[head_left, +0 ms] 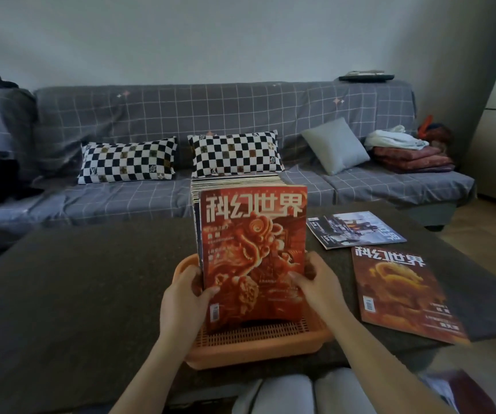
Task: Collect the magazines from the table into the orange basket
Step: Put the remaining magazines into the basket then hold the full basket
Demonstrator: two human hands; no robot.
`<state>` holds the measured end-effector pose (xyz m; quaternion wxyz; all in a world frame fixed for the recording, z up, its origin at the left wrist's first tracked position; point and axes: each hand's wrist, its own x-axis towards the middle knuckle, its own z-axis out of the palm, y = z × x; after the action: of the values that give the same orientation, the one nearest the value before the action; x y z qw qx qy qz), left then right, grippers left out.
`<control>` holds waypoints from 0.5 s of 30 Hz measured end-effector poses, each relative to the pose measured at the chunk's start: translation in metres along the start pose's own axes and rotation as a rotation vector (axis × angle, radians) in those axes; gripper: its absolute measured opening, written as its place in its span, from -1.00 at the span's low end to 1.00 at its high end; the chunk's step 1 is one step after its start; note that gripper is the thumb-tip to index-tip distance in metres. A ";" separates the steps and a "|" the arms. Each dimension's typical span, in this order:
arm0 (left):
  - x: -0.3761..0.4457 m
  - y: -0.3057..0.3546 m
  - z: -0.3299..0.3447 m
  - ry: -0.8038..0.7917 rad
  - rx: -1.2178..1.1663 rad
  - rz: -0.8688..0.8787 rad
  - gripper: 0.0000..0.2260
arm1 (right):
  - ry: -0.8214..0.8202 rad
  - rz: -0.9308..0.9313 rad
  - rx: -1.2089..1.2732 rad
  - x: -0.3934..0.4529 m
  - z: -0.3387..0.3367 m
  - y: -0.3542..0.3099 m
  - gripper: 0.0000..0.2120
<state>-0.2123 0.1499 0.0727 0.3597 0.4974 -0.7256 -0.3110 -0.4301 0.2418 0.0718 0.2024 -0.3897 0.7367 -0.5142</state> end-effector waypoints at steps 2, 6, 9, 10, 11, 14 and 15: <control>0.001 -0.002 0.001 0.010 0.075 0.019 -0.70 | 0.035 -0.027 -0.063 0.002 0.004 0.004 -0.57; 0.001 -0.003 0.002 -0.002 0.147 0.024 -0.74 | 0.134 -0.095 -0.206 0.002 0.010 0.011 -0.54; -0.002 -0.002 0.005 0.016 0.187 0.003 -0.71 | 0.151 -0.135 -0.224 0.000 0.010 0.014 -0.52; -0.002 -0.002 0.005 0.027 0.183 -0.008 -0.70 | 0.149 -0.142 -0.222 -0.001 0.010 0.013 -0.51; -0.002 -0.002 0.006 0.038 0.172 -0.019 -0.68 | 0.148 -0.147 -0.227 -0.001 0.010 0.013 -0.50; -0.003 -0.001 0.005 0.053 0.160 -0.028 -0.69 | 0.147 -0.146 -0.230 -0.001 0.010 0.011 -0.51; -0.003 -0.001 0.005 0.059 0.170 -0.028 -0.70 | 0.146 -0.134 -0.223 -0.001 0.010 0.012 -0.52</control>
<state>-0.2149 0.1533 0.0685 0.3331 0.5450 -0.7315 -0.2385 -0.4268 0.2381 0.0571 0.0689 -0.4195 0.7744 -0.4686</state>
